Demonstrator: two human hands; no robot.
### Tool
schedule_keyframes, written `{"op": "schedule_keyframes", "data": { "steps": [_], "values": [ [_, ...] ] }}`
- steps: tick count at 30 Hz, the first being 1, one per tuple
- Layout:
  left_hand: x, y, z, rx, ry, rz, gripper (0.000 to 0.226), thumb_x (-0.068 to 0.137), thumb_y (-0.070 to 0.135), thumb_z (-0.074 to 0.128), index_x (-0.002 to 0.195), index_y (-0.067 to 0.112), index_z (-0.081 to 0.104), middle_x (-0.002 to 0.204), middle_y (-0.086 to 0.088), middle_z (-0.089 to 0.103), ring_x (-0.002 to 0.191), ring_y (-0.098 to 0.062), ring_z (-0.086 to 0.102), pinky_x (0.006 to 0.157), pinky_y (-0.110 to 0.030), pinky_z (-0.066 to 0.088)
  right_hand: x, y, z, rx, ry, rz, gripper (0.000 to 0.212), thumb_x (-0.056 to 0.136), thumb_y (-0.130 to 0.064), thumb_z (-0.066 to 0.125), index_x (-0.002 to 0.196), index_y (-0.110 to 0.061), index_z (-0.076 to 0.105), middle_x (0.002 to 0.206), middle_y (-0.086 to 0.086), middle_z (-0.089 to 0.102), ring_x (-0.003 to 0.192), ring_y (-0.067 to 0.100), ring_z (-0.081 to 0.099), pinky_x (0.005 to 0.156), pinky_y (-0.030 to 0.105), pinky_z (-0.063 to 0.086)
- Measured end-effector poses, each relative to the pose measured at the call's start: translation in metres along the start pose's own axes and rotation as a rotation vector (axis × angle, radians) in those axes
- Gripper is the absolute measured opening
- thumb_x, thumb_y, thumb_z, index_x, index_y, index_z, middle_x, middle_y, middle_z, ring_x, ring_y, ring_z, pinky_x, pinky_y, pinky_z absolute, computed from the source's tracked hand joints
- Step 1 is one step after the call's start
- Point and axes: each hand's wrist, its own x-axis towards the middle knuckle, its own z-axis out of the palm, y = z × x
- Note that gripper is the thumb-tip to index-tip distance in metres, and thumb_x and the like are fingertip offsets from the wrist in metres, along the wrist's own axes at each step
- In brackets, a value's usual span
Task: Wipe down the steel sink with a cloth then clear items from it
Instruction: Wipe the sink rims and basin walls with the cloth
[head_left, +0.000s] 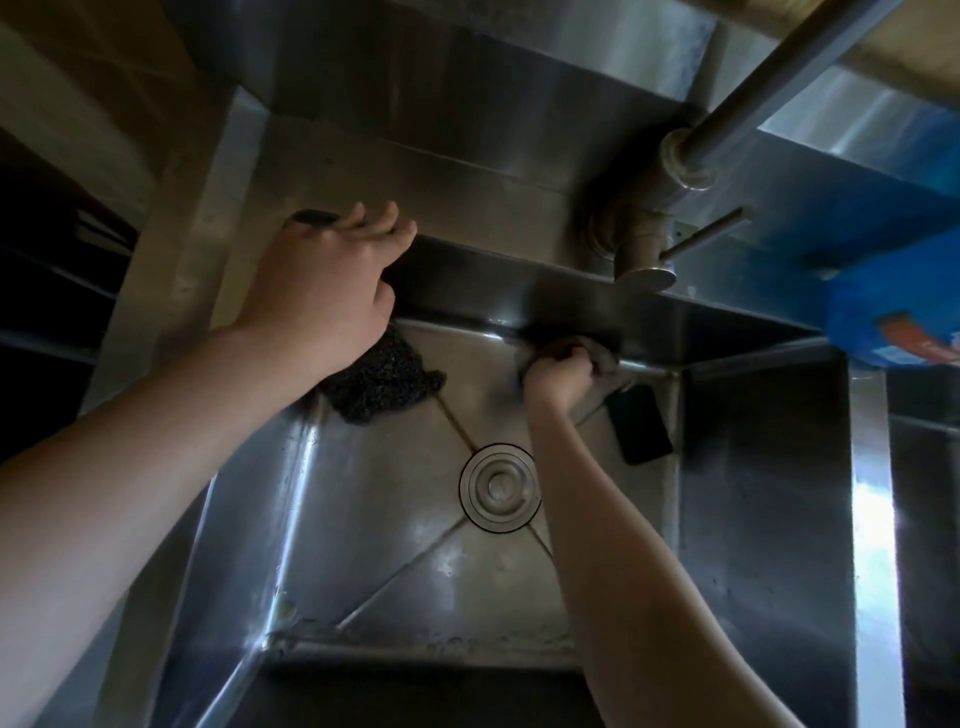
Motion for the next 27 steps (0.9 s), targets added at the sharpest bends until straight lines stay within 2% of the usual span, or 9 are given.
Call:
{"op": "schedule_keyframes", "data": {
  "steps": [2,4,7,10,14,16,21,23,27],
  "values": [
    [0.0,0.0,0.001,-0.003,0.003,0.0,0.055,0.082,0.004,0.053,0.136,0.009,0.047,0.143,-0.014,0.044,0.131,-0.035,0.043,0.101,-0.053,0.039,-0.008,0.008,0.019,-0.126,-0.052,-0.108,0.034,0.092,-0.002,0.042,0.122,-0.008,0.057,0.122,0.015,0.061,0.114,0.032,0.056,0.094,0.032,0.044],
    [-0.001,0.001,0.001,-0.007,0.005,-0.006,0.056,0.081,0.003,0.053,0.136,0.009,0.047,0.143,-0.014,0.043,0.131,-0.035,0.043,0.101,-0.052,0.039,-0.021,0.016,0.037,-0.281,-0.184,-0.319,0.038,0.089,0.0,0.042,0.122,-0.009,0.056,0.121,0.016,0.061,0.112,0.034,0.057,0.093,0.034,0.045],
    [-0.001,0.001,0.001,-0.008,0.008,-0.019,0.057,0.081,0.004,0.053,0.137,0.011,0.046,0.144,-0.012,0.042,0.132,-0.033,0.041,0.103,-0.05,0.038,-0.038,0.026,0.053,-0.562,-0.399,-0.646,0.045,0.087,-0.001,0.044,0.131,-0.009,0.049,0.137,0.015,0.05,0.125,0.035,0.046,0.104,0.037,0.04],
    [-0.001,0.001,0.001,0.003,-0.001,-0.024,0.057,0.082,0.005,0.052,0.139,0.012,0.044,0.146,-0.011,0.04,0.133,-0.031,0.04,0.103,-0.049,0.038,-0.038,0.035,0.051,-0.629,-0.498,-0.776,0.052,0.091,-0.005,0.045,0.142,-0.014,0.039,0.151,0.006,0.035,0.138,0.028,0.032,0.11,0.035,0.033],
    [-0.001,0.001,-0.001,0.012,-0.007,-0.02,0.056,0.084,0.006,0.051,0.139,0.012,0.043,0.147,-0.011,0.04,0.134,-0.031,0.039,0.104,-0.049,0.038,-0.011,0.046,0.017,-0.514,-0.386,-0.736,0.046,0.09,-0.002,0.046,0.134,-0.014,0.051,0.143,0.007,0.047,0.133,0.023,0.041,0.11,0.026,0.028],
    [-0.001,0.002,0.0,0.017,-0.011,-0.017,0.056,0.085,0.007,0.051,0.14,0.012,0.042,0.147,-0.011,0.039,0.134,-0.031,0.039,0.104,-0.049,0.037,0.003,0.056,-0.008,-0.42,-0.269,-0.674,0.043,0.087,0.003,0.047,0.126,-0.011,0.058,0.133,0.011,0.056,0.125,0.026,0.05,0.106,0.026,0.033],
    [-0.001,0.001,-0.001,0.02,-0.019,-0.023,0.056,0.085,0.008,0.05,0.14,0.012,0.041,0.148,-0.011,0.038,0.135,-0.031,0.037,0.104,-0.05,0.037,0.021,0.066,-0.029,-0.307,-0.03,-0.279,0.044,0.089,-0.005,0.046,0.13,-0.021,0.054,0.127,0.013,0.061,0.115,0.034,0.057,0.095,0.036,0.045],
    [-0.001,0.001,-0.001,0.03,-0.02,-0.013,0.055,0.085,0.008,0.051,0.14,0.011,0.041,0.147,-0.012,0.039,0.134,-0.033,0.038,0.103,-0.052,0.038,0.008,0.059,-0.015,-0.39,-0.06,-0.279,0.054,0.088,-0.005,0.045,0.137,-0.029,0.046,0.139,0.008,0.051,0.12,0.034,0.053,0.099,0.039,0.045],
    [-0.002,0.002,-0.001,0.051,-0.036,-0.016,0.056,0.086,0.008,0.051,0.14,0.011,0.04,0.148,-0.012,0.038,0.135,-0.032,0.037,0.102,-0.052,0.039,-0.032,0.048,0.03,-0.536,-0.19,-0.479,0.064,0.087,0.0,0.041,0.142,-0.031,0.039,0.155,0.0,0.029,0.128,0.034,0.04,0.102,0.037,0.038]
  ]
}}
